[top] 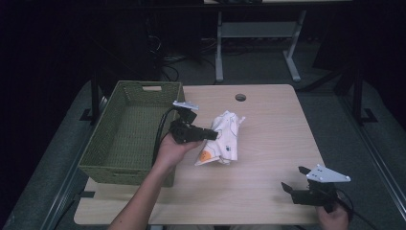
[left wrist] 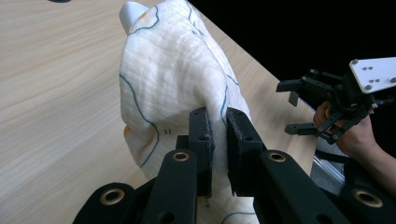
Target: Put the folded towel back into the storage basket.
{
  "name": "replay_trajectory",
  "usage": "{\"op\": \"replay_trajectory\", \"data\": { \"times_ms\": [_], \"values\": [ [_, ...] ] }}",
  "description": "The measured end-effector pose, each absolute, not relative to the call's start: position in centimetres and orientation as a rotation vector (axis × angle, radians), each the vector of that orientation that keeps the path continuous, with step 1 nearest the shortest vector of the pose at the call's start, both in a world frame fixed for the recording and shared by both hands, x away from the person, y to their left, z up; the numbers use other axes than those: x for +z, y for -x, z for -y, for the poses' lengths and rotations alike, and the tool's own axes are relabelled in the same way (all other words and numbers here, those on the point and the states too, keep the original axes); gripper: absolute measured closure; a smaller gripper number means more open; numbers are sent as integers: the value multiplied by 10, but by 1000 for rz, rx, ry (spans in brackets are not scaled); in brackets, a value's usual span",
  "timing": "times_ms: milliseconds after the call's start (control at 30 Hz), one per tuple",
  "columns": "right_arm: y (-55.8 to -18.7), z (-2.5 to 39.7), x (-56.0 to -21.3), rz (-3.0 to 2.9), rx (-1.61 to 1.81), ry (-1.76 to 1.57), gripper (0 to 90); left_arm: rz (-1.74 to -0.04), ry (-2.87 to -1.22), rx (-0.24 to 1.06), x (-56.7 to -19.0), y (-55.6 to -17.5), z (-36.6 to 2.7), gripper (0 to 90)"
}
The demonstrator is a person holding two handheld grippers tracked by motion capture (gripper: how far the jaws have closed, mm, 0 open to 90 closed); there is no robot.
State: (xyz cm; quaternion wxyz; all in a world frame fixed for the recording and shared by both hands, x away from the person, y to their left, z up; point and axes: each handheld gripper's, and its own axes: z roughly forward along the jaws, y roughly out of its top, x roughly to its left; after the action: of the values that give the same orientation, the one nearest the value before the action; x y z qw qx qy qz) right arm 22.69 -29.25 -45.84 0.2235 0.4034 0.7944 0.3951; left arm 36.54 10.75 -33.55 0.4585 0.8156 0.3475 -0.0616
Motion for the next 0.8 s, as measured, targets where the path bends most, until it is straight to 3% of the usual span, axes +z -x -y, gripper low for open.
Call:
{"op": "replay_trajectory", "data": {
  "times_ms": [800],
  "values": [
    [-228, 292, -459, -2192, 1081, -1123, 139, -880, -1940, -147, -319, -365, -141, 820]
  ]
}}
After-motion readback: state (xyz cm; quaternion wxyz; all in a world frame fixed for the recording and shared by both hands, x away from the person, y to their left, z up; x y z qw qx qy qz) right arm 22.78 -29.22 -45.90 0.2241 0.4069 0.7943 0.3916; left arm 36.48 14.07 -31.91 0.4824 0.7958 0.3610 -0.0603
